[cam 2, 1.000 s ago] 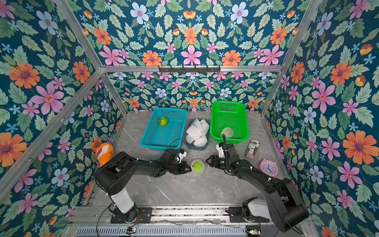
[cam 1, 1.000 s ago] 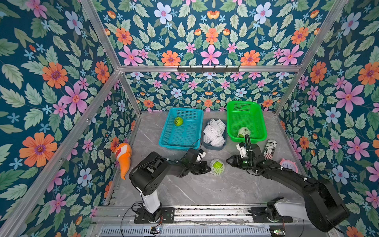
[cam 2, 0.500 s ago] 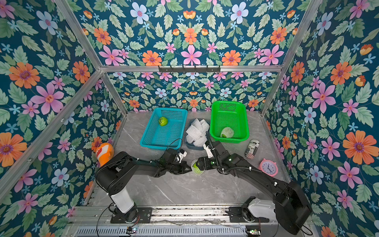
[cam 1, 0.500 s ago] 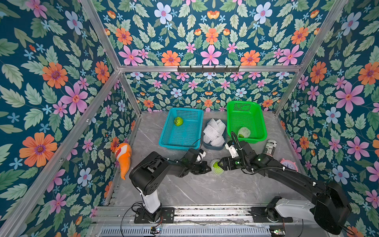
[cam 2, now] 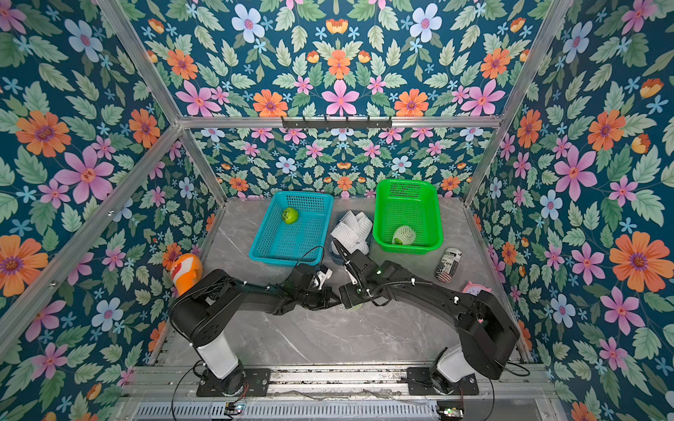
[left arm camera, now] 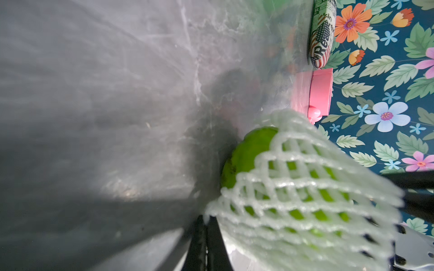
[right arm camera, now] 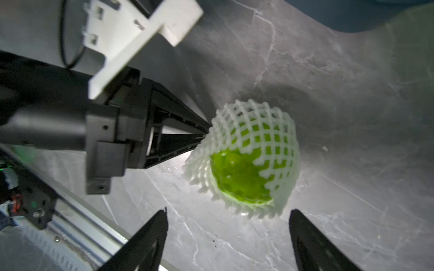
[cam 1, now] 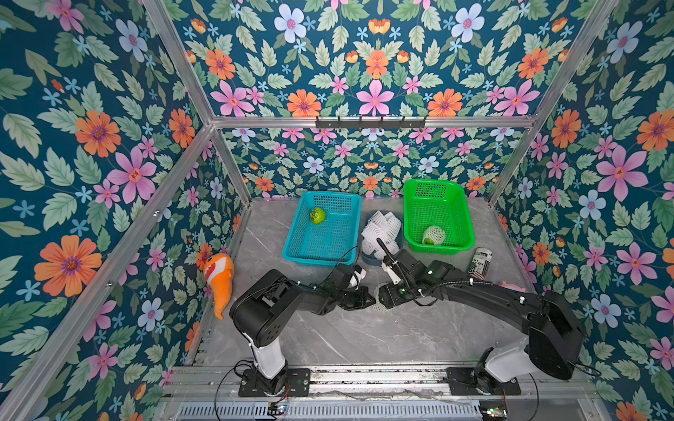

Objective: Sleeve custard apples in foam nets
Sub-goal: Put on the foam net on the custard apple, then pick up the custard apple from the center of the board.

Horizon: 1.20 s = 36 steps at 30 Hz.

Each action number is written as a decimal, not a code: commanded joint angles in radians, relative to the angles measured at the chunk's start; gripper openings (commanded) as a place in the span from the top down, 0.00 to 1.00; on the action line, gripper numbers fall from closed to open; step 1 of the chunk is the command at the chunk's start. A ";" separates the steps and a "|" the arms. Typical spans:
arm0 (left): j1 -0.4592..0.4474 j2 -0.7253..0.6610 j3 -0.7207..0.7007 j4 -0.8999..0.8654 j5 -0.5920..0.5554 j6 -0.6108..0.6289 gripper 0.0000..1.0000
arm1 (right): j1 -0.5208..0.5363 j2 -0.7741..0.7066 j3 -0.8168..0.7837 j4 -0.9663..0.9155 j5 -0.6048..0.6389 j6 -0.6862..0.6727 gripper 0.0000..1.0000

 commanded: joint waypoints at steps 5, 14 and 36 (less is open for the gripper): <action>0.000 -0.001 -0.002 -0.007 -0.004 0.013 1.00 | 0.017 0.065 0.032 -0.026 0.045 -0.012 0.17; 0.001 -0.005 -0.006 0.003 -0.001 0.004 1.00 | 0.018 0.129 0.036 -0.003 0.103 0.001 0.19; 0.000 -0.006 -0.020 0.024 0.006 -0.009 1.00 | 0.016 0.259 0.043 0.047 0.134 0.011 0.21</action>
